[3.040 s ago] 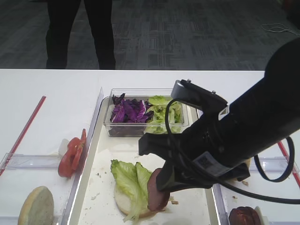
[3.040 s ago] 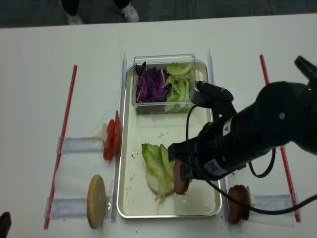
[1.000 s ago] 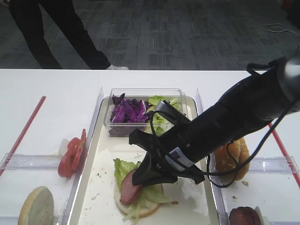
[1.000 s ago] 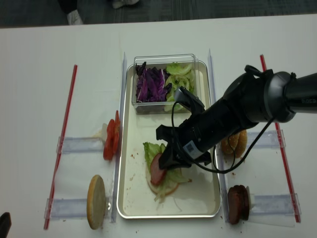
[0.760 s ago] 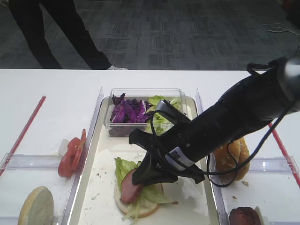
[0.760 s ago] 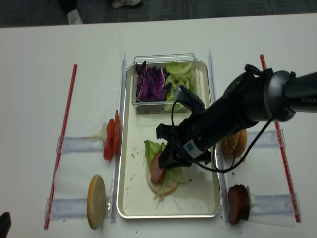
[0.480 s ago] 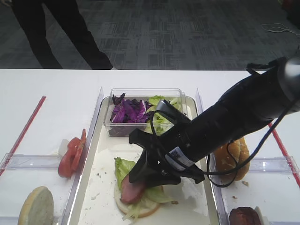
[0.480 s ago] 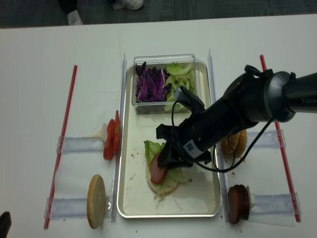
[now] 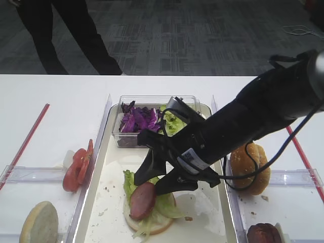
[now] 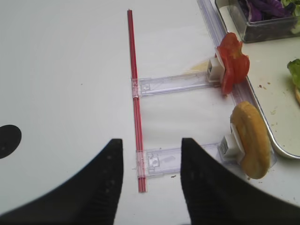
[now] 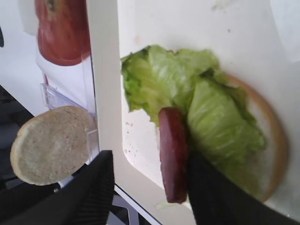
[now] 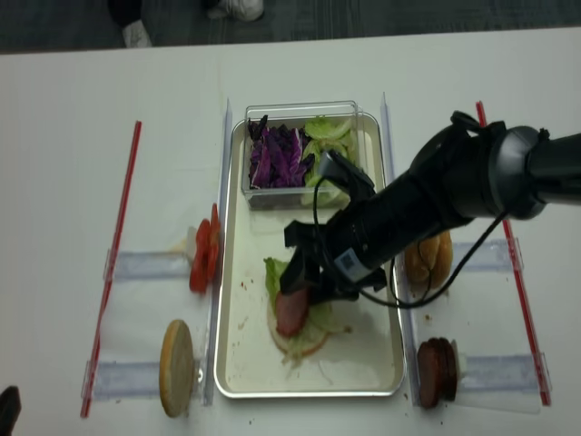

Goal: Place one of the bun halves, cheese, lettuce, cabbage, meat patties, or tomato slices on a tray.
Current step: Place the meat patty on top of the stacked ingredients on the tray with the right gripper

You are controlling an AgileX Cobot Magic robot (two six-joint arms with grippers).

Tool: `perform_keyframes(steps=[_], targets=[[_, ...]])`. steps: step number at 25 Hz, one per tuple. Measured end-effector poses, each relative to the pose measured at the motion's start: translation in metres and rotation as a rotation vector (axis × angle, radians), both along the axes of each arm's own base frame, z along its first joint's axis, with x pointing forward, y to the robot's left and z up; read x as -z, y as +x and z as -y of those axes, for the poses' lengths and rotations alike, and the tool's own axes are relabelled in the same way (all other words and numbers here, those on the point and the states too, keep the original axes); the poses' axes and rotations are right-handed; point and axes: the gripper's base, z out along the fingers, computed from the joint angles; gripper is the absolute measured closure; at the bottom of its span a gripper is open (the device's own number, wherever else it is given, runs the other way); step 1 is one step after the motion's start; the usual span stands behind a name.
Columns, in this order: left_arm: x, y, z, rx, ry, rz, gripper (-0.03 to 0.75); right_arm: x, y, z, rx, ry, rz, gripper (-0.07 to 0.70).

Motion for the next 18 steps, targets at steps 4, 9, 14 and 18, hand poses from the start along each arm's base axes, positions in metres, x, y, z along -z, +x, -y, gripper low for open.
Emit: perform_keyframes(steps=[4, 9, 14, 18], targets=[[0.000, 0.000, 0.000, 0.000, 0.000, 0.000, 0.411, -0.008, 0.004, -0.001, -0.030, -0.045, -0.006, 0.257], [0.000, 0.000, 0.000, 0.000, 0.000, 0.000, 0.411, -0.017, 0.011, 0.000, -0.081, -0.143, -0.009, 0.257], [0.000, 0.000, 0.000, 0.000, 0.000, 0.000, 0.411, -0.035, 0.022, 0.000, -0.122, -0.230, 0.016, 0.257], [0.000, 0.000, 0.000, 0.000, 0.000, 0.000, 0.411, -0.053, 0.033, 0.000, -0.151, -0.295, 0.058, 0.257]])
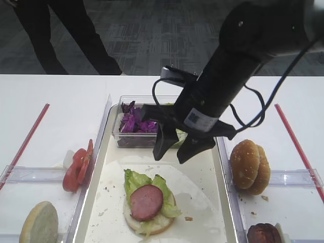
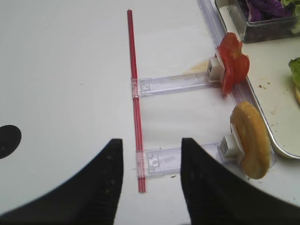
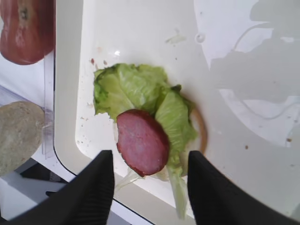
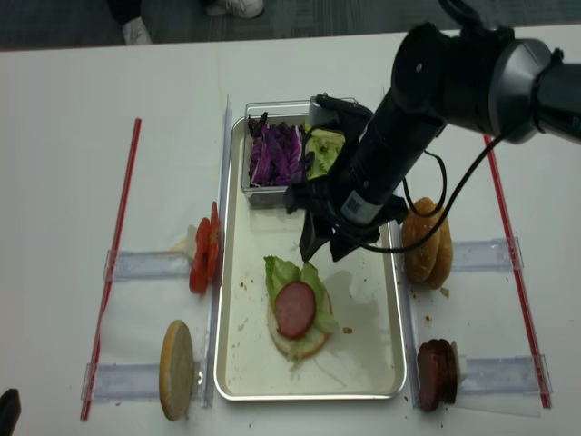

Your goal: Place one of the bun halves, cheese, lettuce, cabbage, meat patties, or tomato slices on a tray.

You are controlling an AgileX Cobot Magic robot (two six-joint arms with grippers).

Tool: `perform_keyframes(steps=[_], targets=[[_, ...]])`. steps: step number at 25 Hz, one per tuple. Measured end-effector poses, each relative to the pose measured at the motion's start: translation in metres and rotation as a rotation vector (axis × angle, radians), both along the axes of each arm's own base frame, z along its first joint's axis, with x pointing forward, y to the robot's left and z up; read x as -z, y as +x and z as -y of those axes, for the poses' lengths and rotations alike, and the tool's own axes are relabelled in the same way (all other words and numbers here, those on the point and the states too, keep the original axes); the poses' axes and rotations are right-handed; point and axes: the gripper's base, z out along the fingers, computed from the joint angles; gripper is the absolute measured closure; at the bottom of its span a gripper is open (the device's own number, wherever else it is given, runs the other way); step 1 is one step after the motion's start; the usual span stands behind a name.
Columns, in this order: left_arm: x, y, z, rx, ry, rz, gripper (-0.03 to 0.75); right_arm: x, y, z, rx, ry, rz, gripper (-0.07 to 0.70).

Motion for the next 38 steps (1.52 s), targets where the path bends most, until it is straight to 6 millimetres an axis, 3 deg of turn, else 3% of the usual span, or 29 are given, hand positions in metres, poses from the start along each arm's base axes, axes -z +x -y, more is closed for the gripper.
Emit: perform_keyframes(steps=[8, 15, 28, 32, 38], targets=[[0.000, 0.000, 0.000, 0.000, 0.000, 0.000, 0.411, -0.046, 0.020, 0.006, -0.011, -0.182, 0.055, 0.257], [0.000, 0.000, 0.000, 0.000, 0.000, 0.000, 0.411, -0.070, 0.031, 0.015, 0.043, -0.301, 0.131, 0.257], [0.000, 0.000, 0.000, 0.000, 0.000, 0.000, 0.411, -0.071, 0.035, 0.024, 0.062, -0.326, 0.138, 0.257], [0.000, 0.000, 0.000, 0.000, 0.000, 0.000, 0.411, -0.071, 0.052, 0.055, 0.150, -0.325, 0.122, 0.257], [0.000, 0.000, 0.000, 0.000, 0.000, 0.000, 0.411, -0.071, 0.075, 0.119, 0.258, -0.389, 0.135, 0.258]])
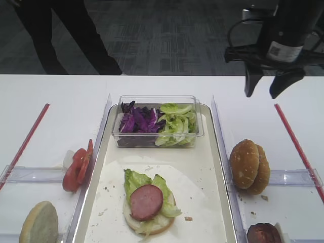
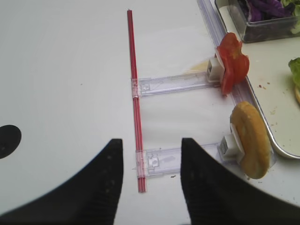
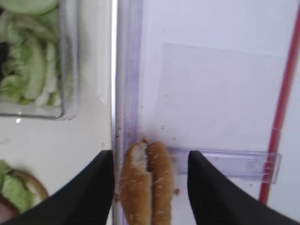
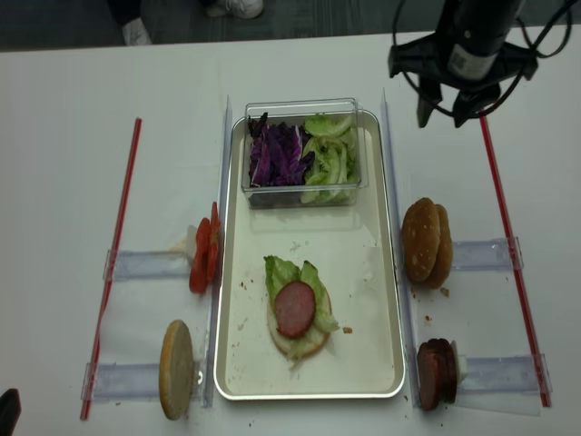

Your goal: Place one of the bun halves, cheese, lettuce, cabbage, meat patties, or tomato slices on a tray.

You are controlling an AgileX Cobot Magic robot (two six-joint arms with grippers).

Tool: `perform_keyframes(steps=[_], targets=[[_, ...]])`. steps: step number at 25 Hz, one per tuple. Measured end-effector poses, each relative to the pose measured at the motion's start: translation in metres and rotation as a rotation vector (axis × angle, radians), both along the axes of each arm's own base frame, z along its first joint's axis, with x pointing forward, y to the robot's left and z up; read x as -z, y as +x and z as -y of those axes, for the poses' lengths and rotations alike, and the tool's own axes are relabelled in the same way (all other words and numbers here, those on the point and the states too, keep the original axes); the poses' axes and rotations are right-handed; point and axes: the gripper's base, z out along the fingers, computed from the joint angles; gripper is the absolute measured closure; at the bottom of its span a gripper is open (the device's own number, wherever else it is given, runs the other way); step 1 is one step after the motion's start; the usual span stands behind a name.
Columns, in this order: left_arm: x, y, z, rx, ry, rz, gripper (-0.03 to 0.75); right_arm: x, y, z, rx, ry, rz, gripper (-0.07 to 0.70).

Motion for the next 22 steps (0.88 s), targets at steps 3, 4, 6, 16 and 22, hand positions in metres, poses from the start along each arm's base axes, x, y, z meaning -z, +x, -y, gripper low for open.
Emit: perform_keyframes(steps=[3, 4, 6, 16, 22], targets=[[0.000, 0.000, 0.000, 0.000, 0.000, 0.000, 0.411, 0.000, 0.006, 0.026, 0.042, -0.019, 0.004, 0.258], [0.000, 0.000, 0.000, 0.000, 0.000, 0.000, 0.411, 0.000, 0.007, 0.032, 0.053, -0.022, 0.005, 0.257], [0.000, 0.000, 0.000, 0.000, 0.000, 0.000, 0.411, 0.000, 0.009, 0.042, 0.064, -0.029, 0.007, 0.257], [0.000, 0.000, 0.000, 0.000, 0.000, 0.000, 0.411, -0.007, 0.006, 0.047, 0.021, -0.035, 0.034, 0.258], [0.000, 0.000, 0.000, 0.000, 0.000, 0.000, 0.411, -0.033, -0.025, 0.049, 0.023, -0.019, 0.086, 0.258]])
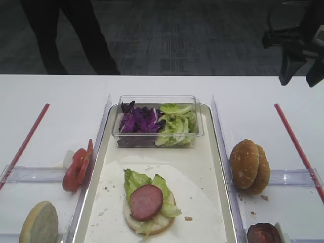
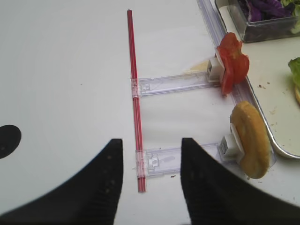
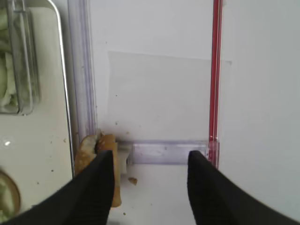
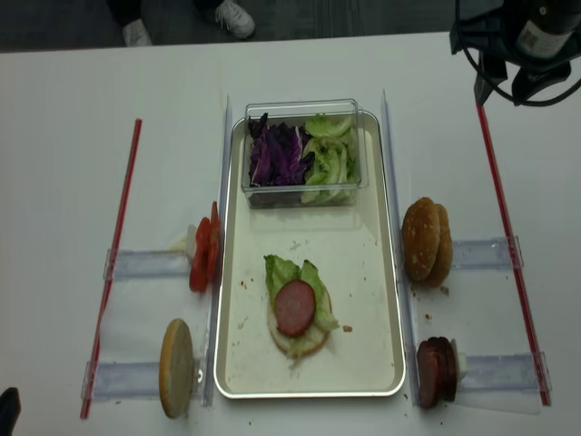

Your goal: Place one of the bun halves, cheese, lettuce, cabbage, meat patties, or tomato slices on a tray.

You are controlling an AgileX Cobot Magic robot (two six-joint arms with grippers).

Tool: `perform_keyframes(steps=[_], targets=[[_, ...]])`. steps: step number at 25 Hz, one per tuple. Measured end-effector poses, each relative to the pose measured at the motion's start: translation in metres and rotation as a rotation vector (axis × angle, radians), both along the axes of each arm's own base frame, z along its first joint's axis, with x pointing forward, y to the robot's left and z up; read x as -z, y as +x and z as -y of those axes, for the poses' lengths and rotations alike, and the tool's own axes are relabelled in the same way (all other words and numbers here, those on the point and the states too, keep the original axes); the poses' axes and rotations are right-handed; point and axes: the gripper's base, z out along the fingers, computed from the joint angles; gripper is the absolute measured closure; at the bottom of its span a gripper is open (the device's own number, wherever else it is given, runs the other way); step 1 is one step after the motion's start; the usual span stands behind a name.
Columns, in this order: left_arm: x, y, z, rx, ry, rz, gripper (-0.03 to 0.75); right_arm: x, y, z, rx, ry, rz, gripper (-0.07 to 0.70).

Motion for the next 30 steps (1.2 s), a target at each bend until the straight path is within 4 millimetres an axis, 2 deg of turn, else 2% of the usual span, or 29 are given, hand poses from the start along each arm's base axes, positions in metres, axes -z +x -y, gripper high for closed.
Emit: perform_keyframes(steps=[5, 12, 23, 30], targets=[[0.000, 0.000, 0.000, 0.000, 0.000, 0.000, 0.411, -0.024, -0.041, 0.003, -0.002, 0.025, 0.055, 0.258], [0.000, 0.000, 0.000, 0.000, 0.000, 0.000, 0.411, -0.041, -0.106, 0.013, -0.007, 0.009, 0.129, 0.258], [0.000, 0.000, 0.000, 0.000, 0.000, 0.000, 0.411, -0.045, -0.196, 0.022, -0.009, 0.040, 0.253, 0.257], [0.000, 0.000, 0.000, 0.000, 0.000, 0.000, 0.411, -0.036, -0.239, 0.025, -0.011, 0.065, 0.323, 0.257]])
